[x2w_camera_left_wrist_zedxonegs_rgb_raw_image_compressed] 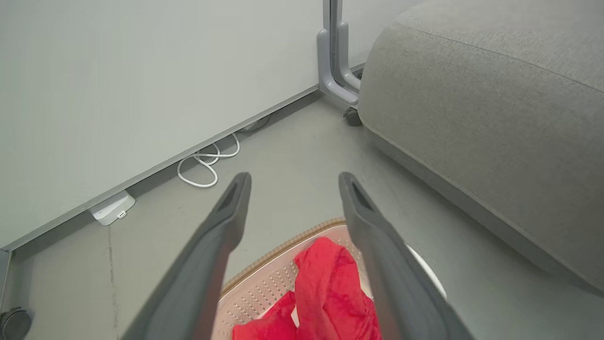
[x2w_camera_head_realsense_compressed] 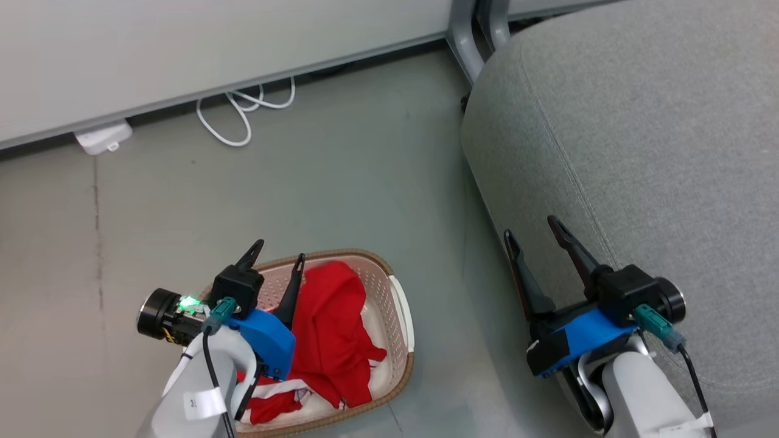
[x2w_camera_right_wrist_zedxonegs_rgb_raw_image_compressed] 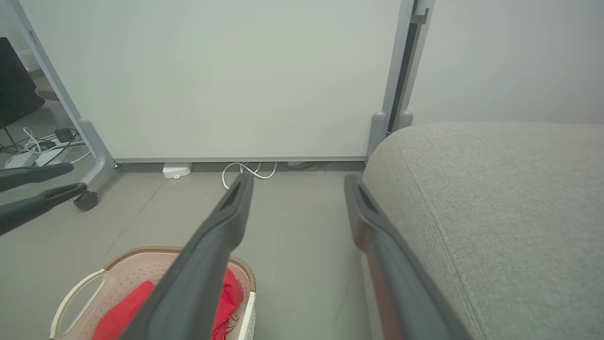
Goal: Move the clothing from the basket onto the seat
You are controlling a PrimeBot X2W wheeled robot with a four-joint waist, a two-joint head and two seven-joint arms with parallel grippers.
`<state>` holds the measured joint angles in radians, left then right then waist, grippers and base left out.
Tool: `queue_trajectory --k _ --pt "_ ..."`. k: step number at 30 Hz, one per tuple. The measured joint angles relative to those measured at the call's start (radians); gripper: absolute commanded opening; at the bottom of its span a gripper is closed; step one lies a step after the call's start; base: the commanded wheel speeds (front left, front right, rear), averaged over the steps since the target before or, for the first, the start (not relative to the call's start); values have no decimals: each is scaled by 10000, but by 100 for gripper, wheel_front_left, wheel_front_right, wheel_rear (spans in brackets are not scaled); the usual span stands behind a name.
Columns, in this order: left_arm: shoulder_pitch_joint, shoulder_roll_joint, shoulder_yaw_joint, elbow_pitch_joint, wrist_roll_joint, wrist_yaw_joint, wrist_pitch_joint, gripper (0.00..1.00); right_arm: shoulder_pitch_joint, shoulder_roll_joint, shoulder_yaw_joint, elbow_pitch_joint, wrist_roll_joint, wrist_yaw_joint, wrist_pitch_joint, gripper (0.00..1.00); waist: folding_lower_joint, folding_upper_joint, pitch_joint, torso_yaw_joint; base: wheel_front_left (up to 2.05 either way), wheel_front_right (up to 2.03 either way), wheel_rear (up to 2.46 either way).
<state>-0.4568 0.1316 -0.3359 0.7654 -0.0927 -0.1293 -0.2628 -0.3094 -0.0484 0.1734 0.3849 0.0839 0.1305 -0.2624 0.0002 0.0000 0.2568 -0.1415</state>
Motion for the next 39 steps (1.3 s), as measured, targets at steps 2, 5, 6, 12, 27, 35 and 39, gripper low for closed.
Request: queue_trajectory --k 2,5,6,12,27,35,39 --pt "-310 151 -267 437 -104 0 -2 100 -258 0 117 -73 17 0 0 100 0 0 355 -146 0 0 0" --pt "-757 301 -671 1049 -238 0 -2 100 -591 -2 295 -127 21 0 0 100 0 0 909 -344 0 0 0" --pt "-900 332 -796 1237 -311 -2 -2 100 -676 -2 362 -138 13 0 0 100 0 0 1096 -401 0 0 0" --pt "-1731 610 -1465 2380 -621 -2 -2 100 -1380 -4 700 -313 10 0 0 100 0 0 2267 -702 0 0 0" --pt "-3265 968 -2894 4443 -1279 -4 63 100 -2438 -4 1083 -775 86 0 0 100 0 0 4647 -1278 0 0 0" --pt "-3859 1262 -3137 4834 -1668 -4 230 100 -2661 -4 1143 -959 82 0 0 100 0 0 5505 -1415 0 0 0" --pt "-4219 1337 -3162 4920 -1962 -4 247 100 -2777 -4 1150 -1060 69 2 0 100 0 0 5966 -1460 0 0 0"
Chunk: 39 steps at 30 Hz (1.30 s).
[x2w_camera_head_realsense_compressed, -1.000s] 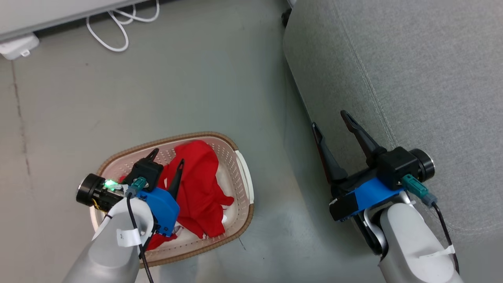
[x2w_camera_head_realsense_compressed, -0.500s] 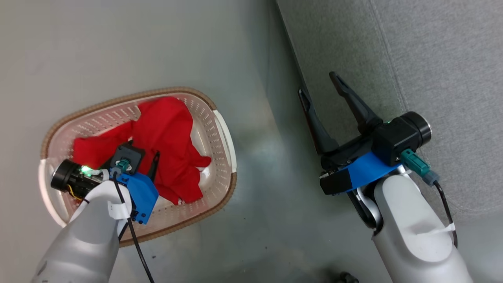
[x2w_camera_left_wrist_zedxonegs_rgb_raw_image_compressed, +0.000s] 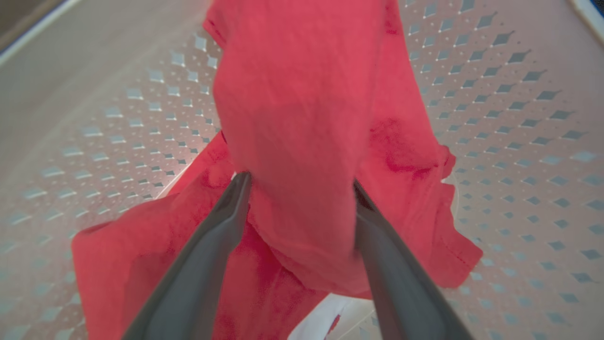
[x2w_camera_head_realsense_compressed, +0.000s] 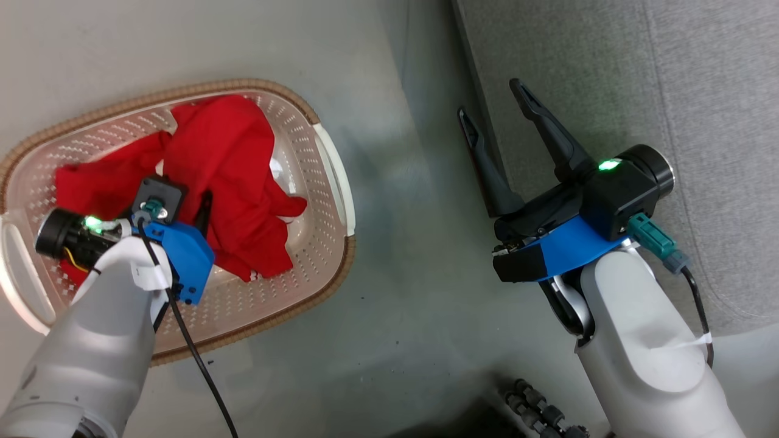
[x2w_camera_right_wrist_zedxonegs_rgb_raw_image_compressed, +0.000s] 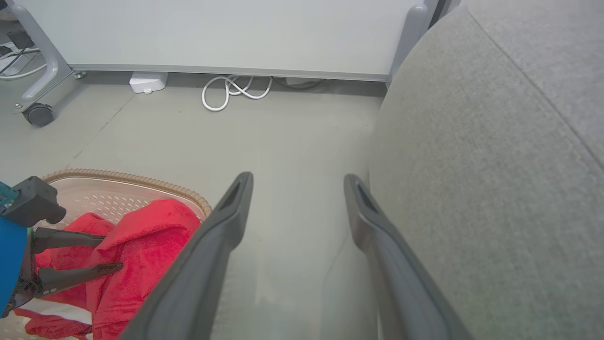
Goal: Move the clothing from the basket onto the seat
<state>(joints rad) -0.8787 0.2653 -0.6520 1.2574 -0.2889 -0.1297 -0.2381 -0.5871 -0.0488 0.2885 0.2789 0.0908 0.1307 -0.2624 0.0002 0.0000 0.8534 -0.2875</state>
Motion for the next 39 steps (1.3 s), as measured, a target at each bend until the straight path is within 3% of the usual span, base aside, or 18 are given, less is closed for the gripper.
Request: queue_trajectory --k 11,14,28,39 --pt "-869 63 -416 111 -144 0 -13 100 -72 0 -38 -201 -4 -2 0 100 0 0 876 -6 0 0 0" --pt "-930 33 -602 132 -169 0 -29 0 -75 0 -84 -213 -17 0 0 100 -1 0 936 22 0 0 0" --pt "-700 -472 -978 -309 -918 0 -217 0 -58 2 -286 100 -222 0 0 100 -1 0 305 532 0 0 0" --pt "267 -757 -617 -2706 -886 0 -238 0 190 -263 -575 407 -410 0 0 100 -2 0 -762 1361 0 0 0"
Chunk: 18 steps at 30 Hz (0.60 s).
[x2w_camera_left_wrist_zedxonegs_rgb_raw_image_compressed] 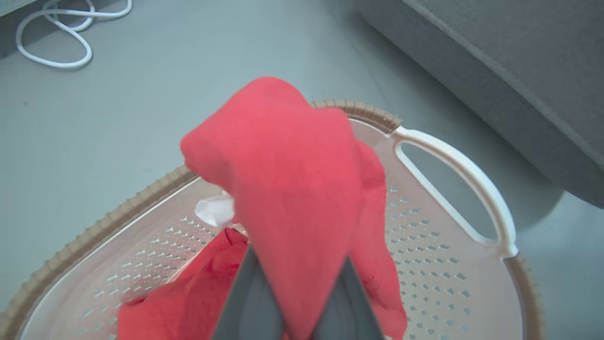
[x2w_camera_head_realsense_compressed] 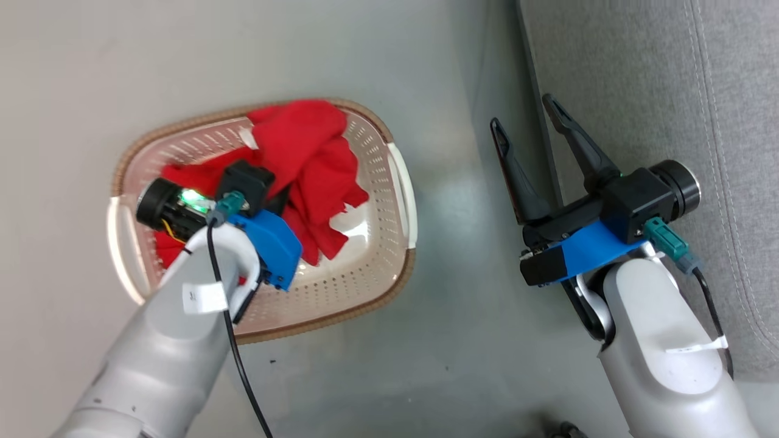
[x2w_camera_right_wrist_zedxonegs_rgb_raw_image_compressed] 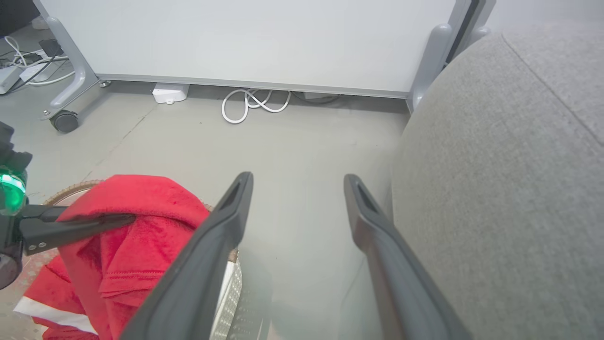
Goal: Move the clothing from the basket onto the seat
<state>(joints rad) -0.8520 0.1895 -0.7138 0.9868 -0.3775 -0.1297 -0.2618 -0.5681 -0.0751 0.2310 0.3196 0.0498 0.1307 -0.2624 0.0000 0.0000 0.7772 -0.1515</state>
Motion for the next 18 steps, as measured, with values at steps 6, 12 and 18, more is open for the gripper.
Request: queue_trajectory --k 6,12,18 --pt "994 -188 265 -1225 249 0 2 0 355 -209 -69 234 -8 0 0 100 0 0 -1033 489 0 0 0" --pt "1596 -332 654 -2100 370 0 0 0 821 -313 -127 443 2 0 0 100 -1 0 -1999 860 0 0 0" --pt "1973 -414 1208 -2817 573 0 2 0 1290 -414 -123 627 69 0 0 100 -1 0 -2983 1189 0 0 0"
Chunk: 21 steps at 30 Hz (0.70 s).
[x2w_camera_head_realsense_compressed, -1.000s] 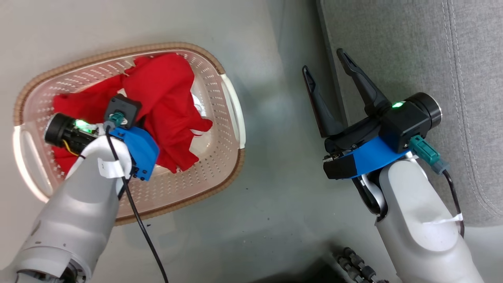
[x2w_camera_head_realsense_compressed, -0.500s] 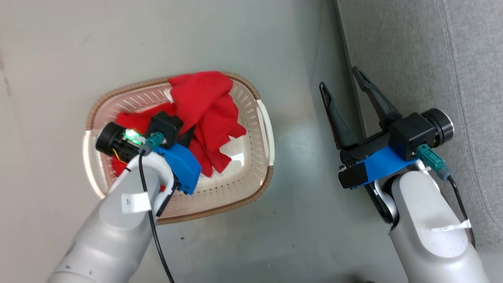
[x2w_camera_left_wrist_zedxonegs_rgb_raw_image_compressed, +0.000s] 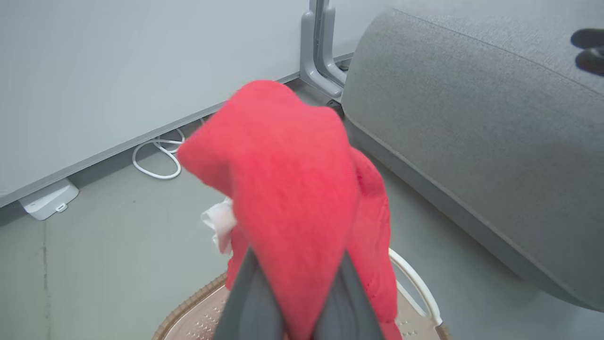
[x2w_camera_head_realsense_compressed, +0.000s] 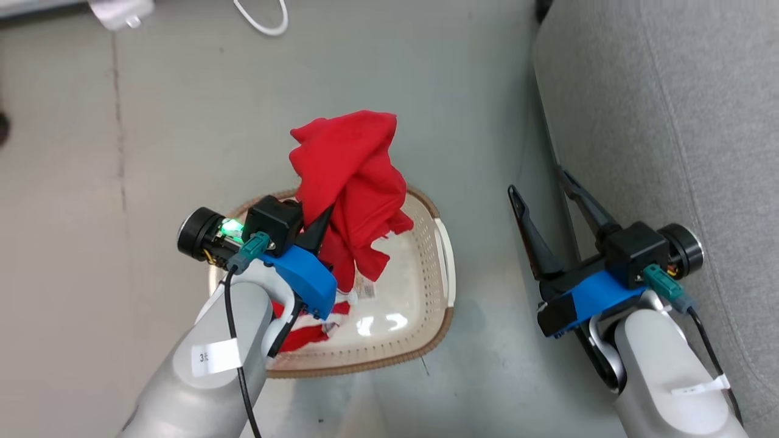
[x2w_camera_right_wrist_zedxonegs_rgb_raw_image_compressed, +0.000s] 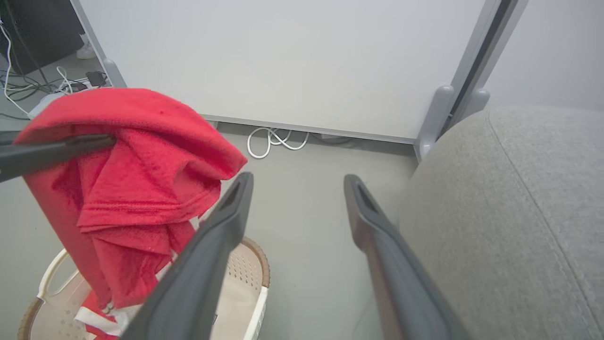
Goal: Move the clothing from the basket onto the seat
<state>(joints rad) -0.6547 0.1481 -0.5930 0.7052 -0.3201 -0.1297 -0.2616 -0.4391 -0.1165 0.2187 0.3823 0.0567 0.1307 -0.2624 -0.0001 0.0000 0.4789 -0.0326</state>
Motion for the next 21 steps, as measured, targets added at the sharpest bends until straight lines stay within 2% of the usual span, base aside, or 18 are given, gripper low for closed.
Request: queue_trajectory --k 9,21 --pt "238 -194 385 -928 376 0 0 0 816 -33 -29 203 79 0 0 100 -1 1 -1462 353 0 0 0" --pt "142 -282 82 -1254 560 0 0 0 1599 69 25 324 155 0 0 100 -1 0 -2960 594 0 0 0"
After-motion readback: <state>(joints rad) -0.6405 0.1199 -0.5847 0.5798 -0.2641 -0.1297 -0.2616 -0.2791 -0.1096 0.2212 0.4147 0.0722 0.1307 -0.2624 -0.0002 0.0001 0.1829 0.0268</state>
